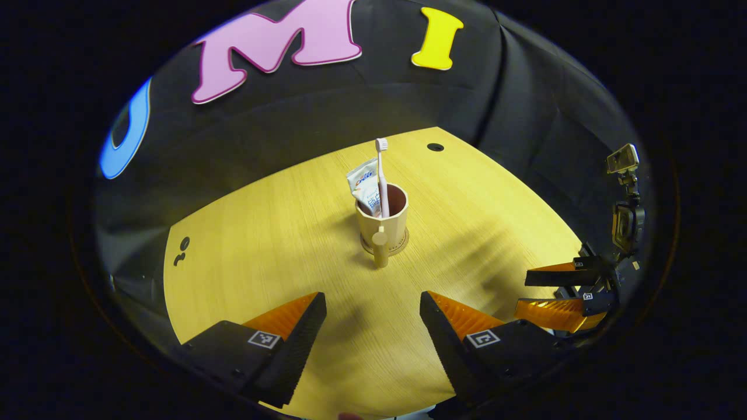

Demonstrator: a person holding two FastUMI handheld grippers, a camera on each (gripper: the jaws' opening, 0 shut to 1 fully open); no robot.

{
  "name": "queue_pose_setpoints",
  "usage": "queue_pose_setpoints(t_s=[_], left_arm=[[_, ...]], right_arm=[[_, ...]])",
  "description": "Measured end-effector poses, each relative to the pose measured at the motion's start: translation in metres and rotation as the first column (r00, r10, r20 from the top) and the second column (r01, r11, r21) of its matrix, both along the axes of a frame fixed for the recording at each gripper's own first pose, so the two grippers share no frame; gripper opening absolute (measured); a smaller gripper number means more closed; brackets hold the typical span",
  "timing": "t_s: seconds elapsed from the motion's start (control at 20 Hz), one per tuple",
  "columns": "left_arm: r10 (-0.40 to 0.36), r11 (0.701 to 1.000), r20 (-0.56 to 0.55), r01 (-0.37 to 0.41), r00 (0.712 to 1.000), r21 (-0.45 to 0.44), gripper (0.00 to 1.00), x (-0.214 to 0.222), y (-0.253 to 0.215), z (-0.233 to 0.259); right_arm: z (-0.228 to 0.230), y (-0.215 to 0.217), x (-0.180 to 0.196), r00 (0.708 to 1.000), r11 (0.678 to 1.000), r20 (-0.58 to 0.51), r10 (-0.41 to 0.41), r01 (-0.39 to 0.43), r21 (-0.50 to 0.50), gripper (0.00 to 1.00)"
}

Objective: Put the toothbrush and toothpaste on the desktop into the cup, then pick up the cup and place it on the coaster on the desktop.

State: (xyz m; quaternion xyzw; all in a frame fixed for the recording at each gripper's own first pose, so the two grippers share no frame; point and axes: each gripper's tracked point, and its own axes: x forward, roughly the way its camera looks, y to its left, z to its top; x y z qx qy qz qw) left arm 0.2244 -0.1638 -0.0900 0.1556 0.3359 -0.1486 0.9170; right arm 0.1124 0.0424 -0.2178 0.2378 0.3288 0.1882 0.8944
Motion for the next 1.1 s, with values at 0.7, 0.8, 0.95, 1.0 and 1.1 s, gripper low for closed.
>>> queue_pose_setpoints(t_s=[0.7,0.8,0.95,1.0,1.1], left_arm=[[0.102,0.979,0.151,-0.073,0.983,-0.190,0.98,-0.094,0.031,0.026],[0.120,0.977,0.151,-0.089,0.981,-0.194,0.98,-0.105,0.036,0.022],[0.134,0.974,0.140,-0.104,0.981,-0.203,0.98,-0.115,0.035,0.011],[0.139,0.972,0.138,-0.109,0.981,-0.209,0.98,-0.121,0.035,0.010],[0.151,0.967,0.135,-0.118,0.979,-0.226,0.98,-0.130,0.035,0.009]], right_arm=[[0.054,0.025,-0.031,0.993,0.993,0.080,0.092,-0.086,-0.079,0.96],[0.059,0.028,-0.037,0.991,0.992,0.088,0.105,-0.097,-0.081,0.96],[0.066,0.033,-0.042,0.988,0.990,0.099,0.121,-0.113,-0.082,0.96],[0.068,0.035,-0.043,0.987,0.990,0.102,0.123,-0.115,-0.081,0.96],[0.071,0.038,-0.044,0.986,0.989,0.109,0.129,-0.121,-0.082,0.96]])
